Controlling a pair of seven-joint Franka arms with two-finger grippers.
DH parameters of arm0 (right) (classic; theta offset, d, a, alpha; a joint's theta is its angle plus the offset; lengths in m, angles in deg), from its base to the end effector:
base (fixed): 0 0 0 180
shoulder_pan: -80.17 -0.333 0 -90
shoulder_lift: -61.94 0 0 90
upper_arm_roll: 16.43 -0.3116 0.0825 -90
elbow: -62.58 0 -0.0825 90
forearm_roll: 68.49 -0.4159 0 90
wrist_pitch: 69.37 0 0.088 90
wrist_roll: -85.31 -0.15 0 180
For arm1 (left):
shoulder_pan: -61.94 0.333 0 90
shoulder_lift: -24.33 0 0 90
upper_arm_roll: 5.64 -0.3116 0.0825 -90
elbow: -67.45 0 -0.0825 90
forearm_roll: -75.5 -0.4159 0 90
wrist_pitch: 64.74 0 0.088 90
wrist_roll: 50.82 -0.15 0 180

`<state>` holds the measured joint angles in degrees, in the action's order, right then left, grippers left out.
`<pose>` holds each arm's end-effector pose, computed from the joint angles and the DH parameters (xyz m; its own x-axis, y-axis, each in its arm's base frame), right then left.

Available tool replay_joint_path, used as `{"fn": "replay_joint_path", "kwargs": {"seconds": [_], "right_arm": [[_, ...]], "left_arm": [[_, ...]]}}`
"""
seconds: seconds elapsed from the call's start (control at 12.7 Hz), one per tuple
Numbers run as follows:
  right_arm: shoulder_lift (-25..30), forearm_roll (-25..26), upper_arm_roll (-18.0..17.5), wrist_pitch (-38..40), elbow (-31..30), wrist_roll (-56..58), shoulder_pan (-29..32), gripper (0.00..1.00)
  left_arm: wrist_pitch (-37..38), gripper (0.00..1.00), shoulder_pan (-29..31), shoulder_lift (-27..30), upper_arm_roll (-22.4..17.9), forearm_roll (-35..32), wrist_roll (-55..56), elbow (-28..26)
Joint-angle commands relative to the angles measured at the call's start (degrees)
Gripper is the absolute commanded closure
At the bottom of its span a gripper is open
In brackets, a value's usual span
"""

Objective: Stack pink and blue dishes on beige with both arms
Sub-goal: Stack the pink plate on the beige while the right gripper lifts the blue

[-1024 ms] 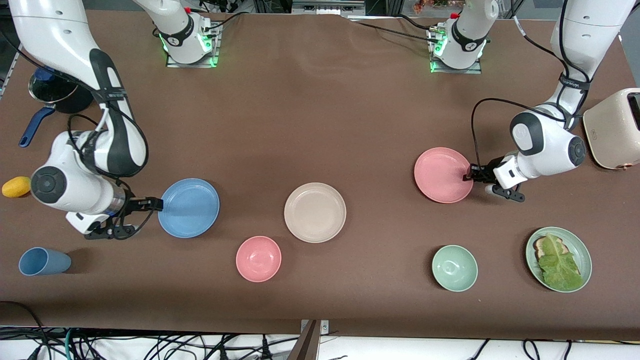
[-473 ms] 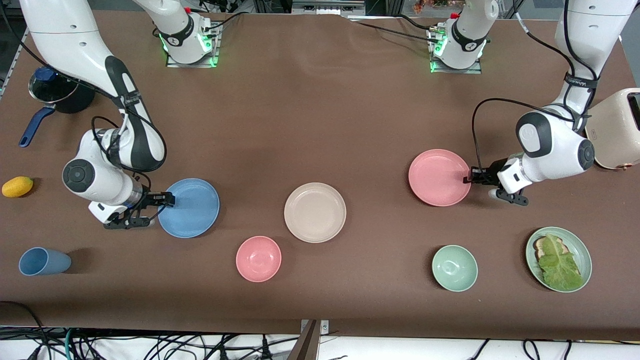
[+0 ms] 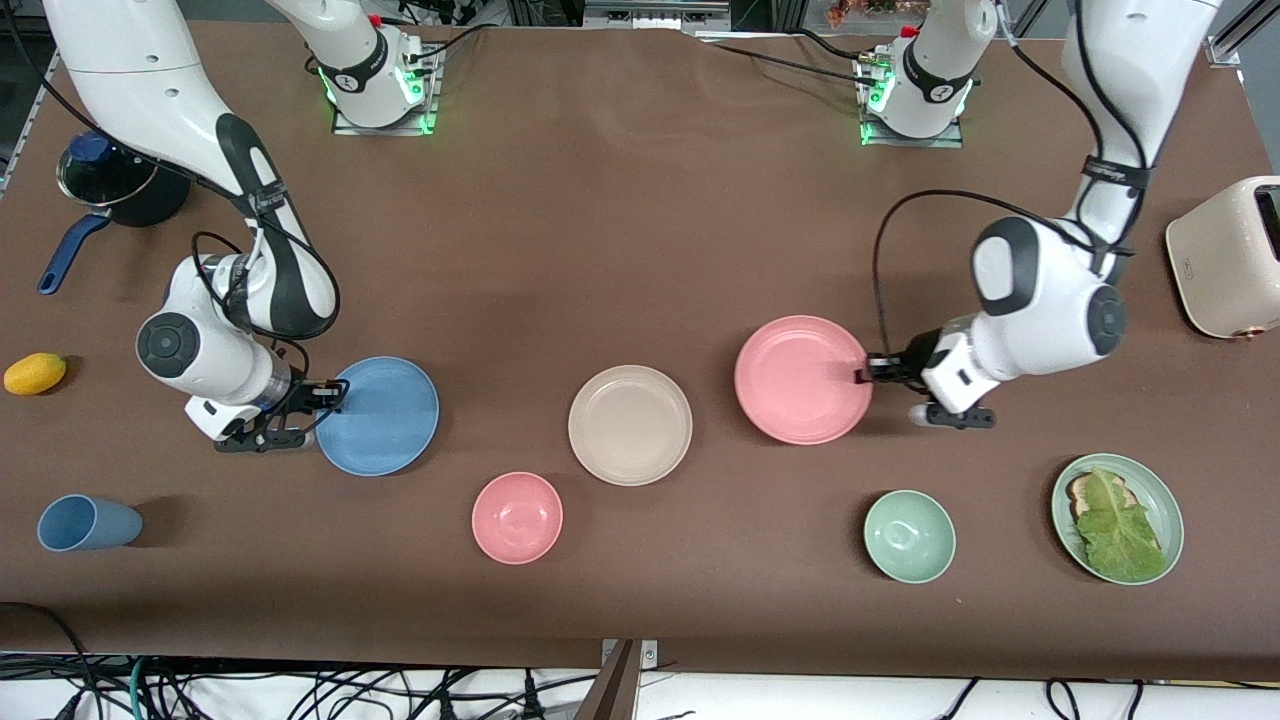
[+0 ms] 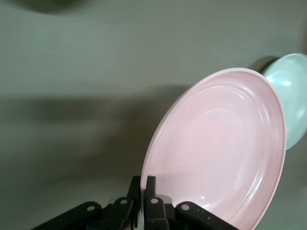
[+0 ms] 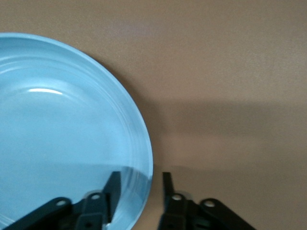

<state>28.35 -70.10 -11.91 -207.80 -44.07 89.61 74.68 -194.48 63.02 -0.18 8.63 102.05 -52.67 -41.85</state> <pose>0.6540 0.0117 0.1284 0.9961 0.0827 -0.0312 0.0834 -0.9962 0.0233 0.6225 -0.1714 0.2134 0.9915 0.0410 -0.1236 0.0897 -0.9030 0.4201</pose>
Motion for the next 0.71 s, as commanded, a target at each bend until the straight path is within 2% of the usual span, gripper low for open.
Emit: {"fn": "replay_joint_path", "kwargs": {"seconds": [0.0, 0.24, 0.39, 0.63], "right_arm": [[1.34, -0.58, -0.21, -0.88, -1.8, -0.52, 0.05, 0.71], [1.16, -0.58, -0.21, -0.88, -1.8, -0.52, 0.05, 0.85], [1.08, -0.58, -0.21, -0.79, -1.8, -0.52, 0.05, 1.0], [1.16, -0.58, -0.3, -0.36, -1.11, -0.08, 0.22, 1.0]], "left_arm": [[0.37, 1.0, -5.98, -4.05, -0.47, 0.7, 9.47, 6.62], [-3.74, 1.0, -11.96, -6.6, -0.56, 0.69, 17.56, 8.83], [-7.26, 1.0, -15.83, -8.01, -0.82, 0.69, 22.57, 8.83], [-12.44, 1.0, -19.61, -10.29, -0.82, 0.61, 26.8, 9.1]]}}
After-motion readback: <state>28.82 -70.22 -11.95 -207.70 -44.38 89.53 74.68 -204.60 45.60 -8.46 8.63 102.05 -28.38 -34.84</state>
